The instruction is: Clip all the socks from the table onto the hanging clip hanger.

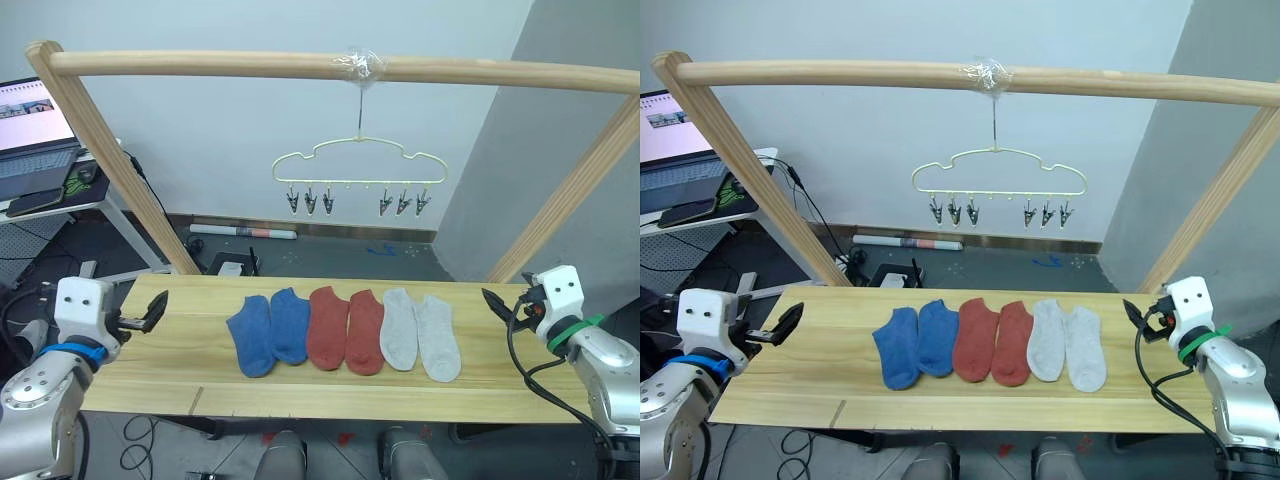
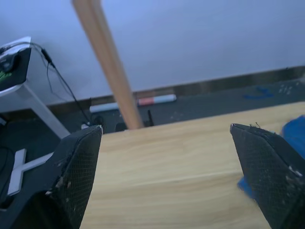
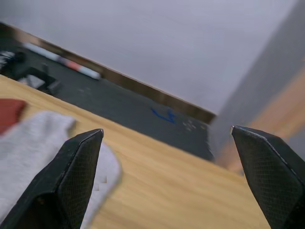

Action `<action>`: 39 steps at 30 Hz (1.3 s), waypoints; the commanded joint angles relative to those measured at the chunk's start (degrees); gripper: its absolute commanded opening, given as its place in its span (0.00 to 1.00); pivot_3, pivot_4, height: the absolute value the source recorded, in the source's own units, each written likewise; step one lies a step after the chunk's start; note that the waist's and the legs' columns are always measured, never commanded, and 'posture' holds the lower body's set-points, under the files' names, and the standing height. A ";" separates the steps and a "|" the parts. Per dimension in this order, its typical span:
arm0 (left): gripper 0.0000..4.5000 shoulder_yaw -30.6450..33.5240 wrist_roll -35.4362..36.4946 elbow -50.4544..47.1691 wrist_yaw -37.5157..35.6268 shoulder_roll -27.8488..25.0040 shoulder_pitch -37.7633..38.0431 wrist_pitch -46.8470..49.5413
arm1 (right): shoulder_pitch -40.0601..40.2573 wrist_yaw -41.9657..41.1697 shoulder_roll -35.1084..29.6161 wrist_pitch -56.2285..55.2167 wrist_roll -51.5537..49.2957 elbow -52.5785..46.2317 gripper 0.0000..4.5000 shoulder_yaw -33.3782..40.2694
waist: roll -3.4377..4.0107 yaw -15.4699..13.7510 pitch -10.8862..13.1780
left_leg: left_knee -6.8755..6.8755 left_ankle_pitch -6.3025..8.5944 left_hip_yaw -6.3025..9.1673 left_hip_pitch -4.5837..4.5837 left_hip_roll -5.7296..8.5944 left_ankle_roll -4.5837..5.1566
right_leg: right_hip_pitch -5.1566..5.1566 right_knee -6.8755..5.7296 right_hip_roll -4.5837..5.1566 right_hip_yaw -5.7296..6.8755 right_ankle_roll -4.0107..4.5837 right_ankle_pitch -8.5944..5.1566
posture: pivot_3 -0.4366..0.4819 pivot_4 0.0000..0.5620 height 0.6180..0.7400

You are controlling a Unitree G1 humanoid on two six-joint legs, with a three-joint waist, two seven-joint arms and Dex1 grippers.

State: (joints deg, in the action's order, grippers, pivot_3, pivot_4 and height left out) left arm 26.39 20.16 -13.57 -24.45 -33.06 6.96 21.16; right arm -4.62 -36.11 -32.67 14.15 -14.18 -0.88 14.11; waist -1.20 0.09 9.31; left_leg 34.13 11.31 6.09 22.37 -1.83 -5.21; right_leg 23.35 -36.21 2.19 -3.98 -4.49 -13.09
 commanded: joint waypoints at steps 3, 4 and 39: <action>0.99 -8.26 -0.35 -11.45 7.96 6.13 -8.03 6.06 | -8.14 -8.05 -1.29 3.23 -7.22 -7.89 1.00 -3.92 | 0.06 0.00 0.67 | 0.18 0.00 0.03 0.04 0.00 0.00 | -0.04 -0.05 -0.03 0.00 -0.02 0.01 | 0.55 0.34 1.00; 0.99 -9.86 -1.09 -11.77 9.17 7.47 -9.70 6.45 | -9.55 -8.90 -1.30 4.18 -8.05 -8.54 1.00 -4.75 | -0.04 0.01 0.84 | 0.24 0.00 0.04 0.06 0.01 0.00 | -0.05 -0.07 -0.03 0.00 -0.04 0.02 | 0.55 0.34 1.00; 0.67 -24.27 -21.29 28.20 29.52 30.98 -40.05 -21.90 | -21.49 -8.08 -0.37 19.97 -17.36 -20.64 1.00 -10.99 | -0.36 1.95 4.25 | 0.70 0.10 0.19 0.66 0.09 0.16 | 0.16 0.05 -0.11 -0.03 -0.62 0.35 | 0.40 0.45 1.00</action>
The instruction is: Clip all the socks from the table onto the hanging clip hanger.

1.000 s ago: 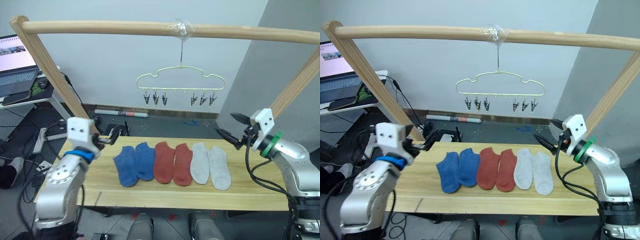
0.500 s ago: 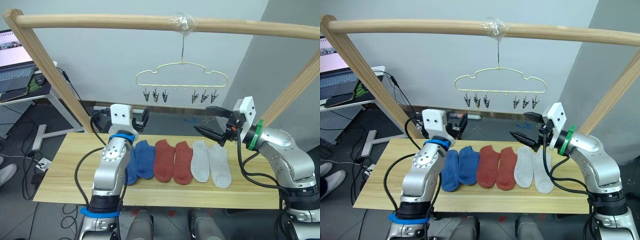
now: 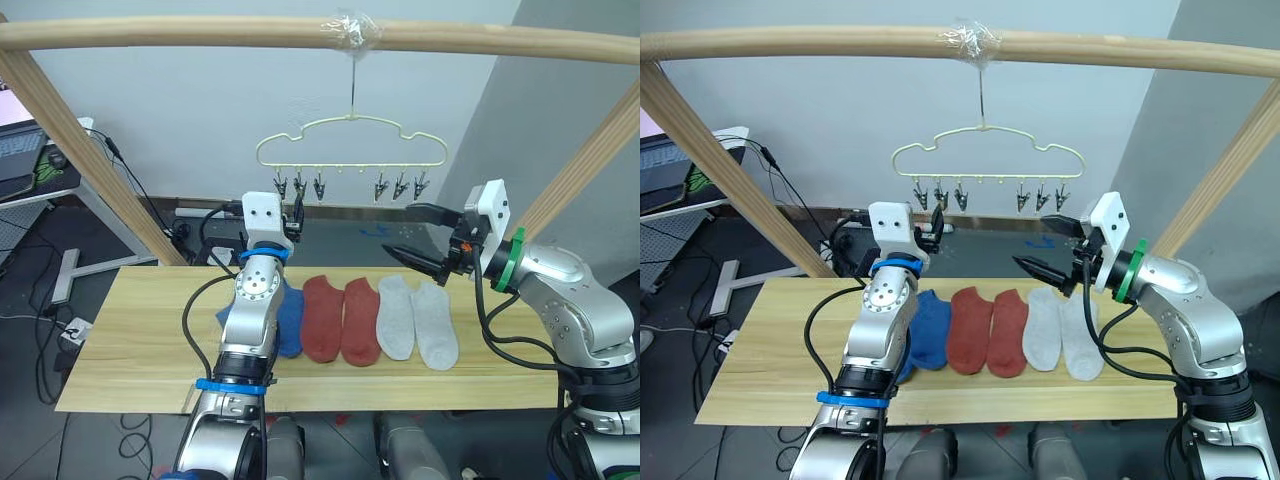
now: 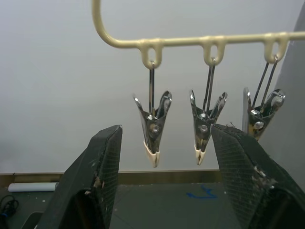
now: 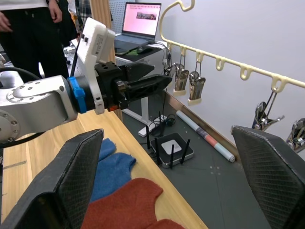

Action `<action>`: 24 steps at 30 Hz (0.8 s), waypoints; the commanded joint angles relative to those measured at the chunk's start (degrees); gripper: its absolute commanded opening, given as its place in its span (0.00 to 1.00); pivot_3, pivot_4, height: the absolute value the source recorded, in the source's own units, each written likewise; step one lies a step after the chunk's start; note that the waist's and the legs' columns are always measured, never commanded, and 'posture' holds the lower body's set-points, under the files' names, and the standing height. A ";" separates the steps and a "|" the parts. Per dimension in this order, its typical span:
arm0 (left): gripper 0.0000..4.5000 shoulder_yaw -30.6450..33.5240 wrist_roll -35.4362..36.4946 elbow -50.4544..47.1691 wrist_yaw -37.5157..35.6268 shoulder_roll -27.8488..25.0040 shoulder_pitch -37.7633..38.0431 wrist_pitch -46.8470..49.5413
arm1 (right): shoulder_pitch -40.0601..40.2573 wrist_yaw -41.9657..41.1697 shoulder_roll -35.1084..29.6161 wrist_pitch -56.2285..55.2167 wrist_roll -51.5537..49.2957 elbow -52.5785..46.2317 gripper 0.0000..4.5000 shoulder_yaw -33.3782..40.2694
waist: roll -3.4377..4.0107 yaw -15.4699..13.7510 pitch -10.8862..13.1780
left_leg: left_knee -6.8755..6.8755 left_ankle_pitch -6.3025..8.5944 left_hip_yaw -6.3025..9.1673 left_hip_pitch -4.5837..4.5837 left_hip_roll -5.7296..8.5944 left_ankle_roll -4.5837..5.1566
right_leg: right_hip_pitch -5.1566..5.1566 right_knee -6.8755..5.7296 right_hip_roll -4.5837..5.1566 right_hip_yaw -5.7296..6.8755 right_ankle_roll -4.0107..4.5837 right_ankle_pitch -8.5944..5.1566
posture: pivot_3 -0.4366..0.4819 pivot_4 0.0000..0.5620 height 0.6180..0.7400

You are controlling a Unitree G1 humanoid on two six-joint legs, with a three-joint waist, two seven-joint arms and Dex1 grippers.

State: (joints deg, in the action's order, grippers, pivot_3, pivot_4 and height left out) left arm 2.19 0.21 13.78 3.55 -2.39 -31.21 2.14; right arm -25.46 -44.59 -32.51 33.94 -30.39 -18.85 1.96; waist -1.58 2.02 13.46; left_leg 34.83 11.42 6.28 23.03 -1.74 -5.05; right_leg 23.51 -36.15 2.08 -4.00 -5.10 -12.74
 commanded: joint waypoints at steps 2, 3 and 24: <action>0.67 0.17 -1.72 2.28 2.42 0.40 -2.80 -3.71 | -0.51 0.72 -0.62 0.87 -1.46 -3.26 1.00 1.41 | 0.02 0.08 0.23 | 0.00 0.00 -0.01 0.02 0.01 0.00 | 0.01 0.04 0.00 -0.01 -0.04 0.02 | 0.40 0.45 1.00; 0.67 0.26 -2.06 3.05 3.07 0.42 -3.32 -4.44 | -0.48 0.84 -0.67 1.15 -1.61 -3.43 1.00 1.56 | 0.02 0.15 0.29 | 0.00 0.00 -0.01 0.03 0.01 0.00 | 0.02 0.05 0.00 -0.01 -0.04 0.02 | 0.40 0.45 1.00; 0.67 0.43 -4.34 7.46 7.10 0.96 -7.56 -7.72 | -1.13 1.74 -1.23 3.24 -2.93 -4.42 1.00 1.78 | -0.16 0.73 1.01 | 0.01 0.00 -0.01 0.13 0.01 -0.01 | 0.08 0.10 0.00 -0.01 -0.05 0.02 | 0.39 0.46 1.00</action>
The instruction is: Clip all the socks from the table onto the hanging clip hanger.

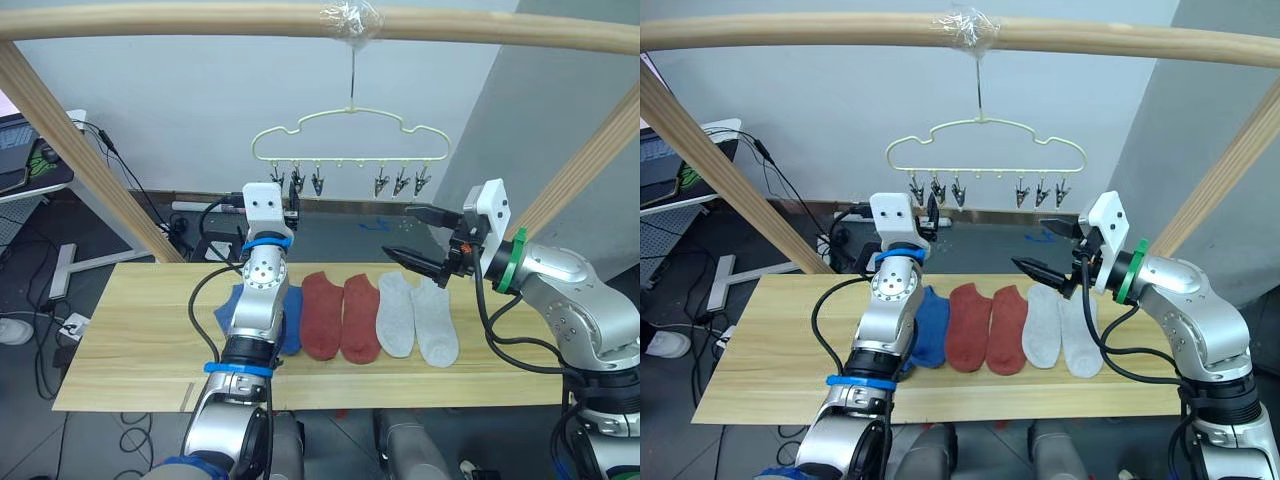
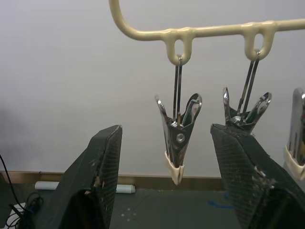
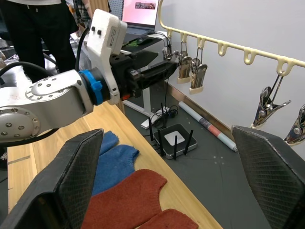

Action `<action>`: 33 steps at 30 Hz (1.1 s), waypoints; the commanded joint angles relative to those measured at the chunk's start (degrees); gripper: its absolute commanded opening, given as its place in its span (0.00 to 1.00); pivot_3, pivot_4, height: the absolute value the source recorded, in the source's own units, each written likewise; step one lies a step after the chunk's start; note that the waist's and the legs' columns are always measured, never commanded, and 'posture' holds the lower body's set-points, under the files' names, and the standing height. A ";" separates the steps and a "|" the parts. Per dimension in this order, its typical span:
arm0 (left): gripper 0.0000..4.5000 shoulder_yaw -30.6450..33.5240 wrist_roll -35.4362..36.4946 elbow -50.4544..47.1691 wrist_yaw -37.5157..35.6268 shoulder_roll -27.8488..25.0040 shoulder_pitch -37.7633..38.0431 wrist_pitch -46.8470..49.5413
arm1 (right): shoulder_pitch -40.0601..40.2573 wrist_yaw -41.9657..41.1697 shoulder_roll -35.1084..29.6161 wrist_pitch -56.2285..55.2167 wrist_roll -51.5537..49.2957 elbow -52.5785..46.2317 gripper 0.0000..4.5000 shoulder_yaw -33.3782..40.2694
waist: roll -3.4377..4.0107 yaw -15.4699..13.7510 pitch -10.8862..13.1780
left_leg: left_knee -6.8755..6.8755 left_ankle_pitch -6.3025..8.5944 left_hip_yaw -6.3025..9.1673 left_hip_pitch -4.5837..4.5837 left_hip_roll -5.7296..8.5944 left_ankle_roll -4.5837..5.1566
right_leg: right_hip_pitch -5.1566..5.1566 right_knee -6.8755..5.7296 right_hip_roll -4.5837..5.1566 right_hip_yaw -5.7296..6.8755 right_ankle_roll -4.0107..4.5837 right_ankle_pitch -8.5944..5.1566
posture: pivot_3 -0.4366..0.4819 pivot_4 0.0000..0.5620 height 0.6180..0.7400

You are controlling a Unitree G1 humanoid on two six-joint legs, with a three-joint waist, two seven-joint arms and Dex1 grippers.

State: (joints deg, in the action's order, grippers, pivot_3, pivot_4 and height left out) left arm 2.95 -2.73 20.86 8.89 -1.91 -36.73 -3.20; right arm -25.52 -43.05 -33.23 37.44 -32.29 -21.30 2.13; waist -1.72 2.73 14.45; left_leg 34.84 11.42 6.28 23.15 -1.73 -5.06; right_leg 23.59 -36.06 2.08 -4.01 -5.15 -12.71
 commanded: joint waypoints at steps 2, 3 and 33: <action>0.67 -0.16 -1.57 1.02 2.42 0.49 -2.48 -2.88 | -1.03 0.32 -0.64 -0.11 -1.25 -2.12 1.00 1.67 | -0.01 0.11 0.02 | -0.01 0.00 0.00 0.03 0.00 0.00 | 0.03 0.02 0.00 0.00 0.00 0.00 | 0.39 0.46 1.00; 0.67 -0.10 -1.71 1.35 2.75 0.45 -2.79 -3.09 | -1.03 0.39 -0.78 0.05 -1.43 -2.23 1.00 1.73 | -0.01 0.19 0.02 | -0.02 0.00 0.00 0.05 0.00 0.00 | 0.06 0.02 0.00 0.00 -0.01 0.01 | 0.39 0.46 1.00; 0.12 -0.56 -2.61 2.67 4.08 0.17 -4.71 -4.17 | -2.95 1.87 -1.09 1.88 -2.13 -2.44 1.00 1.94 | 0.00 0.41 0.03 | 0.02 -0.01 0.04 0.64 0.01 0.00 | 0.61 -0.01 0.00 0.02 -0.13 0.09 | 0.38 0.45 1.00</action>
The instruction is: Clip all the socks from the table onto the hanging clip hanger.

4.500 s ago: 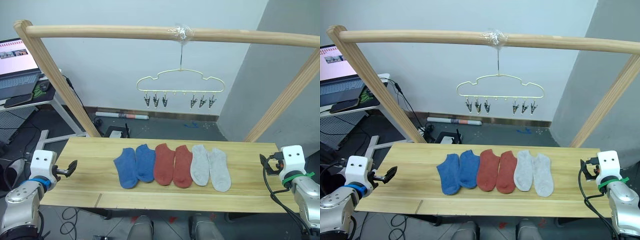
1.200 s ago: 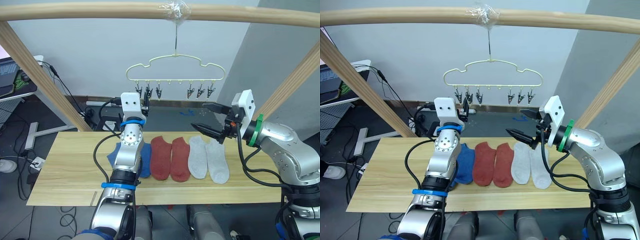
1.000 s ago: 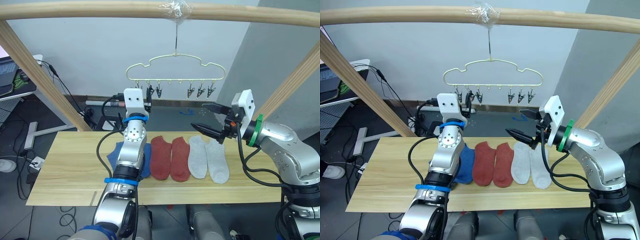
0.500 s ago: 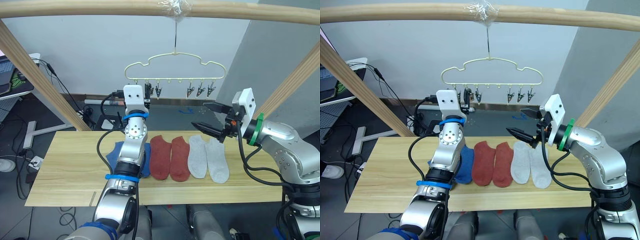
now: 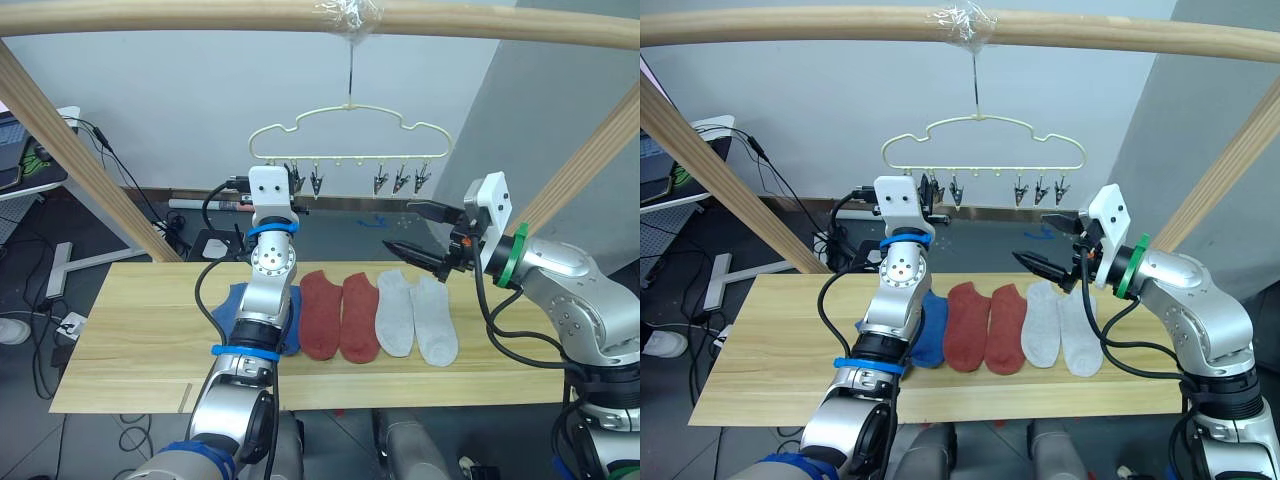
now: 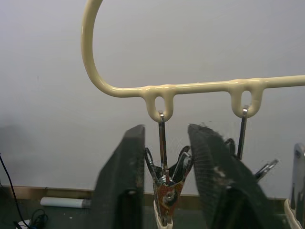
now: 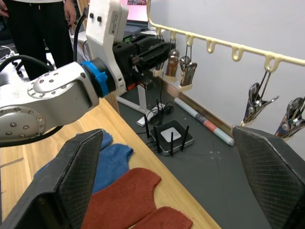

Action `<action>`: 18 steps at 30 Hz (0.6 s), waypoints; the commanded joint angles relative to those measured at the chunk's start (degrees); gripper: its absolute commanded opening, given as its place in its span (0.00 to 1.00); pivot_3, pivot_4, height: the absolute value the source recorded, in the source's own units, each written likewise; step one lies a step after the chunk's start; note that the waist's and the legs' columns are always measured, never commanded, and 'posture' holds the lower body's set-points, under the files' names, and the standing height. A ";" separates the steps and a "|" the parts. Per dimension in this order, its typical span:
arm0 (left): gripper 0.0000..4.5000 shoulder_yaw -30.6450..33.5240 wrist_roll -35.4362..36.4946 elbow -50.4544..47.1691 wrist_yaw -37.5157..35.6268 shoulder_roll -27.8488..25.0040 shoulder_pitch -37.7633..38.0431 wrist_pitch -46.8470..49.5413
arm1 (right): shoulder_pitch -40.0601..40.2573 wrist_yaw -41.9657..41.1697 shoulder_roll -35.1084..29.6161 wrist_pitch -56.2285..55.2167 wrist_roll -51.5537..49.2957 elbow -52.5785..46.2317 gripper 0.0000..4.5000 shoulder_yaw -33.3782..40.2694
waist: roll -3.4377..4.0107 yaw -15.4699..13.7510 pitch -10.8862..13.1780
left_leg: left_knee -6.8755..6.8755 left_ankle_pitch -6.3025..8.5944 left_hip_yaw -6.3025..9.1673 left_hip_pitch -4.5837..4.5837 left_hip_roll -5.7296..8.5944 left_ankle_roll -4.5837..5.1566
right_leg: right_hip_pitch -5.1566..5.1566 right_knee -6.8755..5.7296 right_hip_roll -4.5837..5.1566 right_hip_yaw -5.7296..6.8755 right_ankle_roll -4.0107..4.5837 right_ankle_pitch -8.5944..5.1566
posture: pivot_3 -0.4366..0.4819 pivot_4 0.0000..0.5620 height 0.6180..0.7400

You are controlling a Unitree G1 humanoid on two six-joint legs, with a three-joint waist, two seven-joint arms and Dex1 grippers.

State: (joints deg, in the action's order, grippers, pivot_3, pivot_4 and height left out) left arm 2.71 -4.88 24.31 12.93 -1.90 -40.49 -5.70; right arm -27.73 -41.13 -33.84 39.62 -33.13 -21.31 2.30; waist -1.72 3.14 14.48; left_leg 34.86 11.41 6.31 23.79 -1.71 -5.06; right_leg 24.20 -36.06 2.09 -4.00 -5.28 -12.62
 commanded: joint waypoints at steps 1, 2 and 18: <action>0.08 -0.31 -0.47 -0.84 0.05 0.15 -0.93 -1.68 | -0.74 -0.02 -0.50 -0.31 -1.33 -2.44 1.00 1.78 | 0.00 0.00 0.00 | 0.00 0.00 0.00 0.00 0.00 0.00 | 0.00 0.00 0.00 0.00 0.00 0.00 | 0.38 0.45 1.00; 0.03 -0.21 -0.43 -0.81 0.06 0.06 -0.99 -1.71 | -0.77 -0.01 -0.48 -0.35 -1.35 -2.37 1.00 1.75 | 0.00 0.00 0.00 | 0.00 0.00 0.00 0.00 0.00 0.00 | 0.00 0.00 0.00 0.00 0.00 0.00 | 0.39 0.44 1.00; 0.00 5.14 19.07 -12.91 -23.50 -7.85 4.30 19.68 | 10.56 8.86 1.27 -4.29 11.43 0.10 1.00 -4.04 | 0.02 0.02 -0.01 | -0.01 0.00 0.02 -0.03 0.00 0.00 | 0.02 -0.08 0.00 0.00 0.02 -0.01 | 0.48 0.44 1.00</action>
State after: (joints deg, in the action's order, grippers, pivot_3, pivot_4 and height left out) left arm 6.49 11.13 13.95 -7.82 -8.91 -37.30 9.84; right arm -17.94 -33.50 -32.46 37.30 -23.88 -20.50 -1.60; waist -1.70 3.15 14.47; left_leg 34.85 11.41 6.33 23.74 -1.72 -5.06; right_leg 24.22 -36.16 2.09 -4.00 -5.27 -12.63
